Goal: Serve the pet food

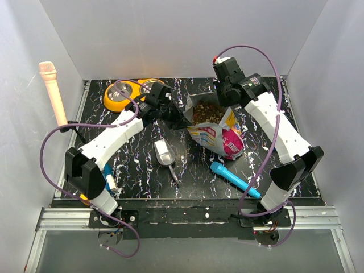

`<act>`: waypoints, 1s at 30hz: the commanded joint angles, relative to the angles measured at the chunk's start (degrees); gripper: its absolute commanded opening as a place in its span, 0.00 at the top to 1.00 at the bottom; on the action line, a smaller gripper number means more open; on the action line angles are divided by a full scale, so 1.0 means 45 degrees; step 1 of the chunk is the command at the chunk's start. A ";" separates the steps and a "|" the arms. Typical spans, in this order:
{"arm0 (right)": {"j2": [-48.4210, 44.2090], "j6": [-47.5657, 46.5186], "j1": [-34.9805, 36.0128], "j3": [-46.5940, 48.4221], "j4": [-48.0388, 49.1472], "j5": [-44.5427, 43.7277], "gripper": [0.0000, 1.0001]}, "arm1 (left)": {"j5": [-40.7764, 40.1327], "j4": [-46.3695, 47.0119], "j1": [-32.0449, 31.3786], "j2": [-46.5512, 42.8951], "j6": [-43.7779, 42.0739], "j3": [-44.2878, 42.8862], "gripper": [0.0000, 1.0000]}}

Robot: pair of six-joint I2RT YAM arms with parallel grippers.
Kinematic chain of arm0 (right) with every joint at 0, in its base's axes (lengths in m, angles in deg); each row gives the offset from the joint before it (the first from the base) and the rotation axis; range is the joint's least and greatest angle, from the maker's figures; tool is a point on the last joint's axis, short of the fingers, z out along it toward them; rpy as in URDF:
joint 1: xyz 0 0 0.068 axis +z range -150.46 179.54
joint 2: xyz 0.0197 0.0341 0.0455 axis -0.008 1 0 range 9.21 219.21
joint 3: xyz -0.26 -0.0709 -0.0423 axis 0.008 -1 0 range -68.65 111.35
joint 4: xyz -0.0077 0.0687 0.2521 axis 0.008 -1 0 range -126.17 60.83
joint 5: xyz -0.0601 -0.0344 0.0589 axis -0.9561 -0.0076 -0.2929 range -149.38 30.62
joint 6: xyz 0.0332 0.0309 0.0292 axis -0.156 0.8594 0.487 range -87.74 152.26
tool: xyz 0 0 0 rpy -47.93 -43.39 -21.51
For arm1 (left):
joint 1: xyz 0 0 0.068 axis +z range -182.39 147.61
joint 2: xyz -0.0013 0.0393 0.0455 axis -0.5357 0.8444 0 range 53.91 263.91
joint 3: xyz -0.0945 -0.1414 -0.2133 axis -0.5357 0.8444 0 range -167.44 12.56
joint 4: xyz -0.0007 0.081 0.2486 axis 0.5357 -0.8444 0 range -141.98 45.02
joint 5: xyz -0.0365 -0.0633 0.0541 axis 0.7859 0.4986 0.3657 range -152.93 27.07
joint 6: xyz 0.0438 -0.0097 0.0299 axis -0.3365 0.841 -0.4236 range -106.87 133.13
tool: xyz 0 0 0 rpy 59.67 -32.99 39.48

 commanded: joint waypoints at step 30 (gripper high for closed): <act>-0.2100 0.0234 -0.0124 -0.0614 0.0690 0.2751 0.99 | -0.0818 0.4087 0.0352 -0.9658 0.5512 1.2954 0.14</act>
